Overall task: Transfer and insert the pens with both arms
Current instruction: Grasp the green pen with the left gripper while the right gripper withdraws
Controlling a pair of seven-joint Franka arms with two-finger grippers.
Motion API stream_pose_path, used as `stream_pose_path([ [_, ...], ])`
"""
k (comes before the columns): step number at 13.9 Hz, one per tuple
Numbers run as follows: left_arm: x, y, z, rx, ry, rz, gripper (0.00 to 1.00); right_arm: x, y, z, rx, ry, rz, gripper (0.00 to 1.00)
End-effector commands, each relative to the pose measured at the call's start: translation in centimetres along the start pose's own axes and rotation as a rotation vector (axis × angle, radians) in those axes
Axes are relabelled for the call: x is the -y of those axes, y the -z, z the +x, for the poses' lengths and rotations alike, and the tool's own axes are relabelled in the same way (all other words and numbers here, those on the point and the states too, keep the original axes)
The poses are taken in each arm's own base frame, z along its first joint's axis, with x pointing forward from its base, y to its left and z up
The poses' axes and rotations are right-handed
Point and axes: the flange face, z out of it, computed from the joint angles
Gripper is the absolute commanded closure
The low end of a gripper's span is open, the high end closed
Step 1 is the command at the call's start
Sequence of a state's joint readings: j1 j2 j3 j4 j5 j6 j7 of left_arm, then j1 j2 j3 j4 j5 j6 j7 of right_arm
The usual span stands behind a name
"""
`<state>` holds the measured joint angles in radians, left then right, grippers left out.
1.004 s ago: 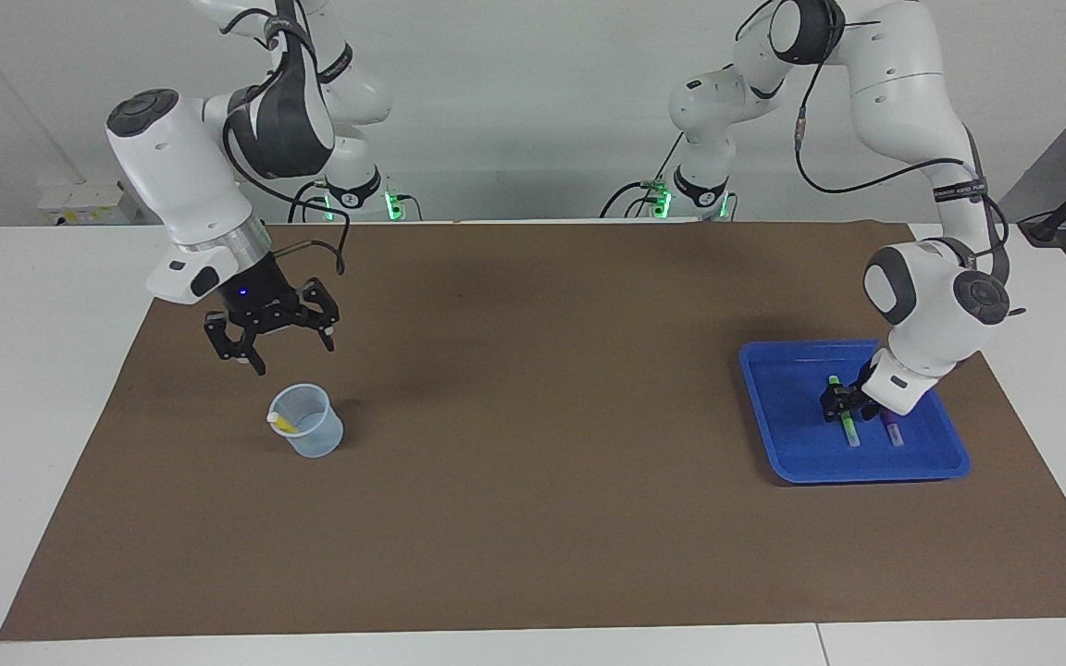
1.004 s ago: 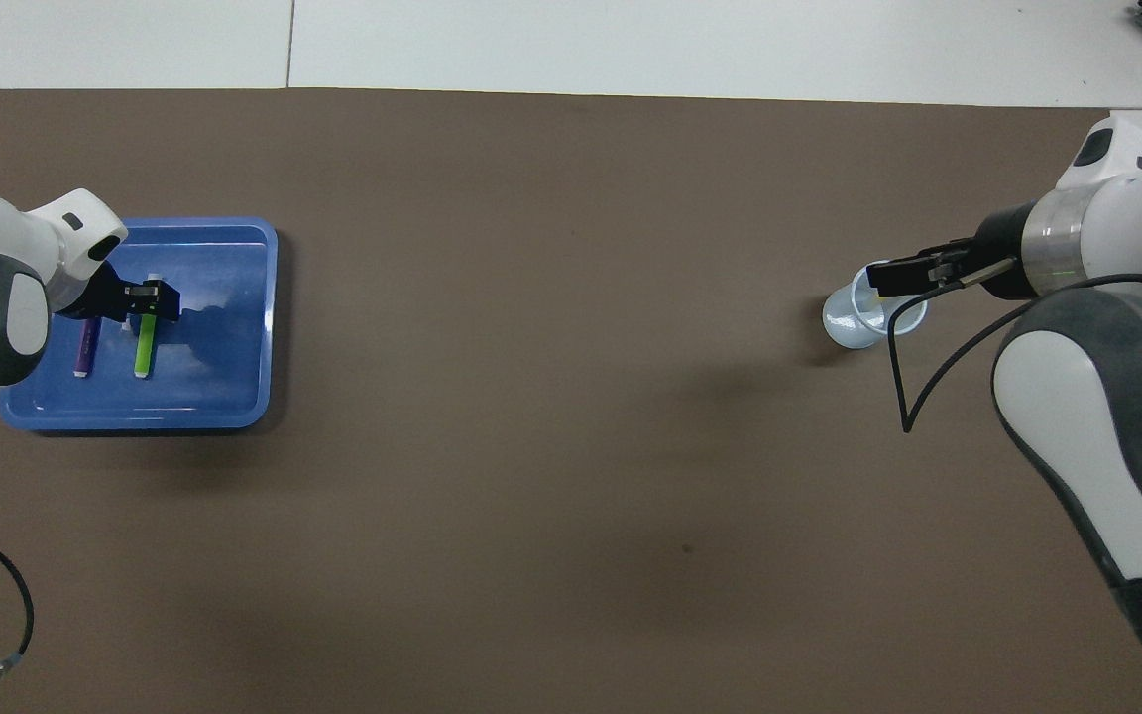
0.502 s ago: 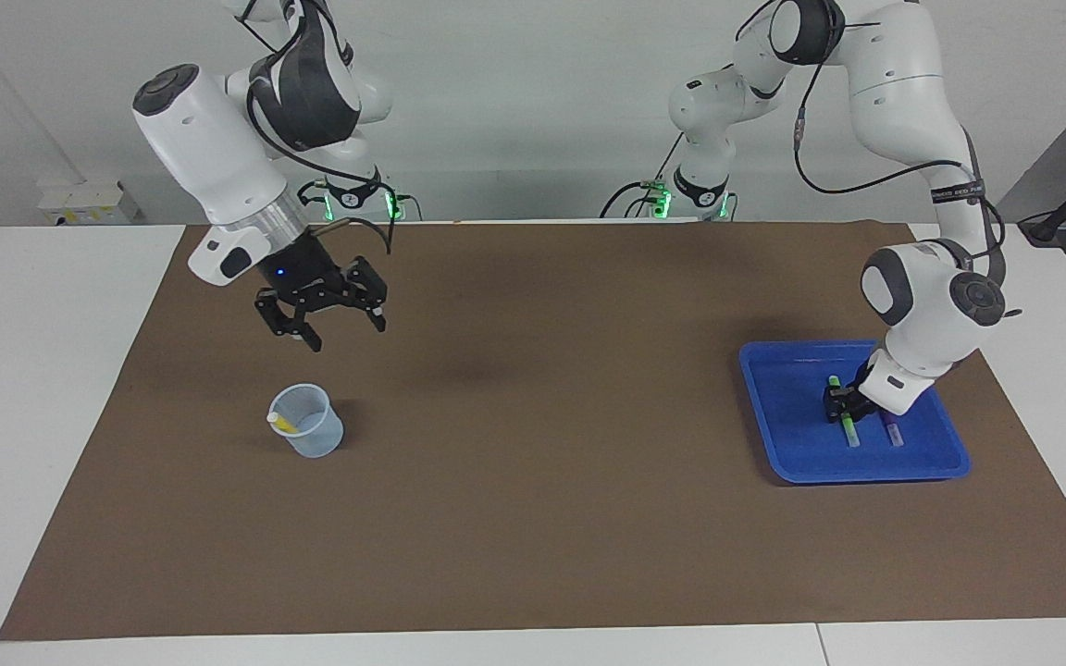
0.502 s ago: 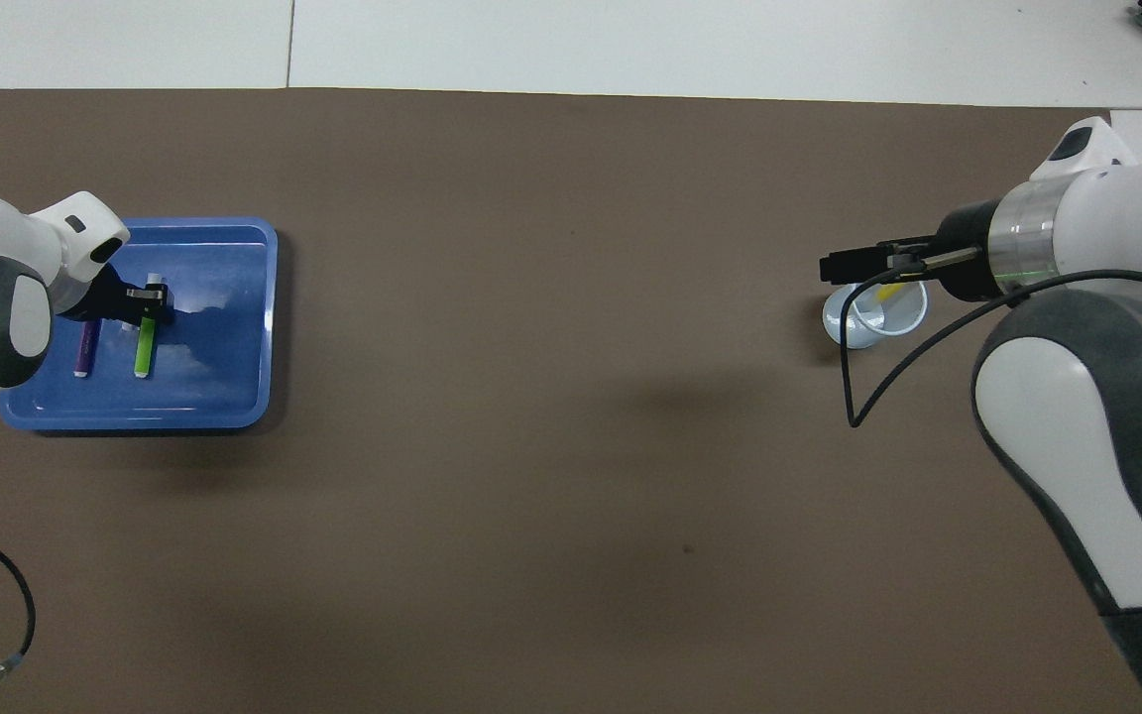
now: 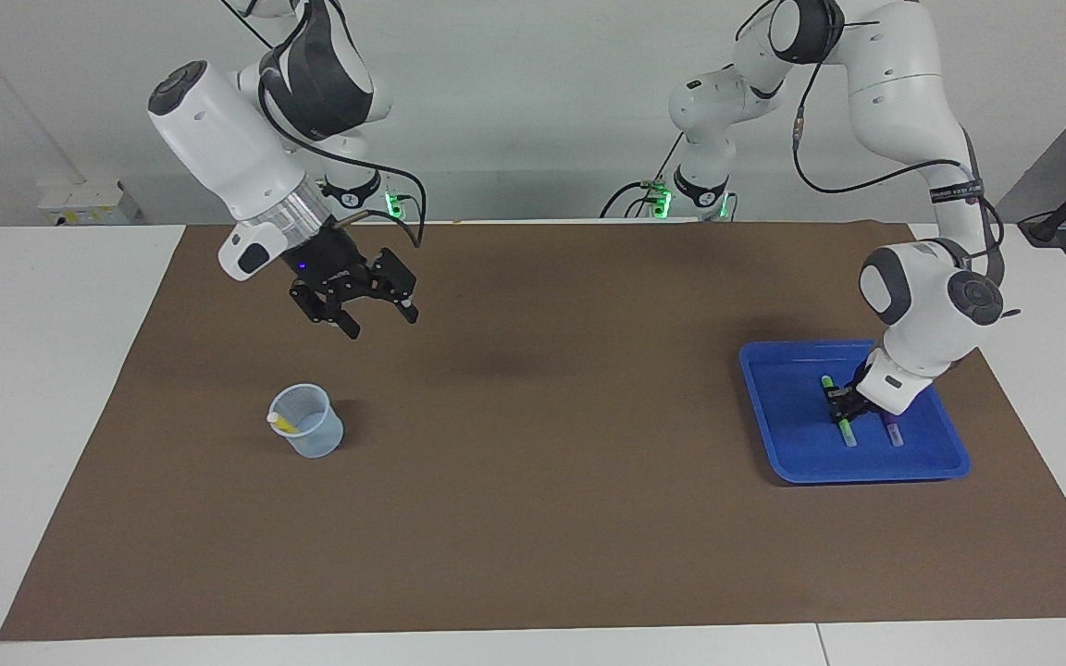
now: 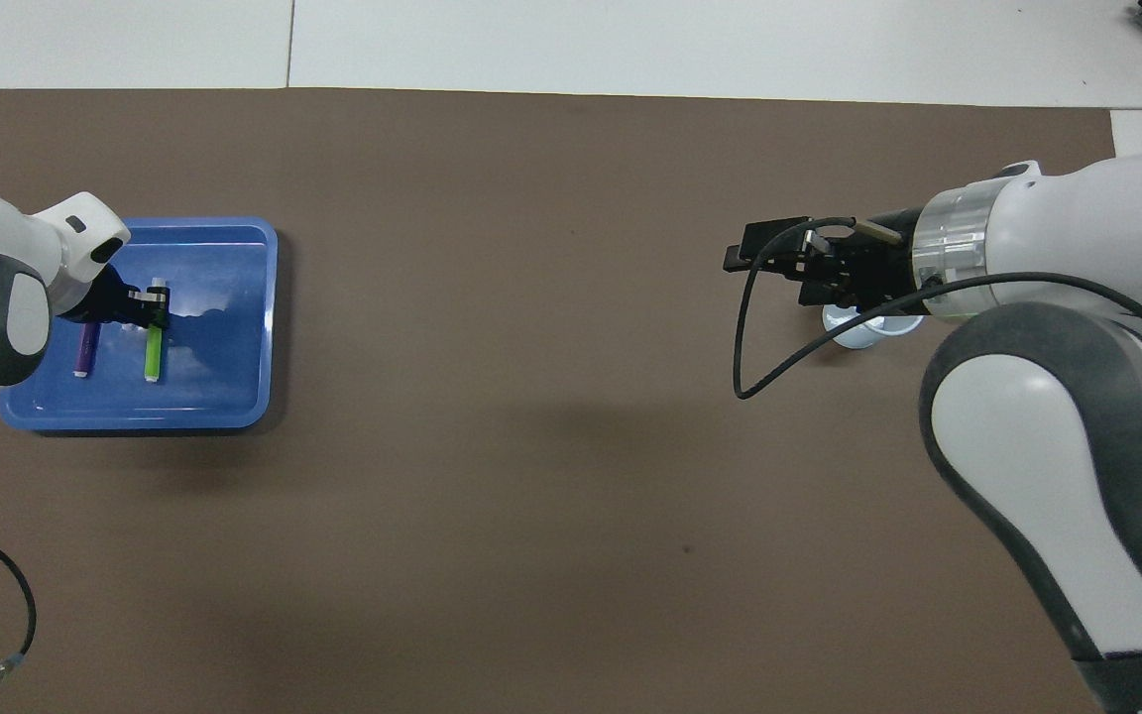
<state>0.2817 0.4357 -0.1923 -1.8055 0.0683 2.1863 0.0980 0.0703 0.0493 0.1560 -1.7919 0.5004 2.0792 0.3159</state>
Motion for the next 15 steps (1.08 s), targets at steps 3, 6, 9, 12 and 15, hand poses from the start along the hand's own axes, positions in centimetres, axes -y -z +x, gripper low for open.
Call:
stream_pose_path([
  [3,-0.9,2.4,0.9,0.006,0.016,-0.049,1.00,1.4,0.3,-0.8,0.026,-0.161,0.084,0.00],
  [6,-2.9,3.3,1.0,0.026,0.049,-0.075,1.00,2.2,0.2,-1.1,0.026,-0.245,0.125,0.00],
  [9,-2.4,3.9,-0.1,0.086,0.280,-0.162,1.00,4.1,-0.3,-2.0,0.019,-0.305,0.154,0.00],
  [12,-3.1,3.6,-1.8,0.217,0.472,-0.153,1.00,5.4,-0.8,-2.6,0.007,-0.386,0.185,0.00],
  [15,-3.9,4.5,-2.6,0.263,0.523,-0.137,1.00,6.8,-1.8,-3.8,0.003,-0.428,0.195,0.00],
])
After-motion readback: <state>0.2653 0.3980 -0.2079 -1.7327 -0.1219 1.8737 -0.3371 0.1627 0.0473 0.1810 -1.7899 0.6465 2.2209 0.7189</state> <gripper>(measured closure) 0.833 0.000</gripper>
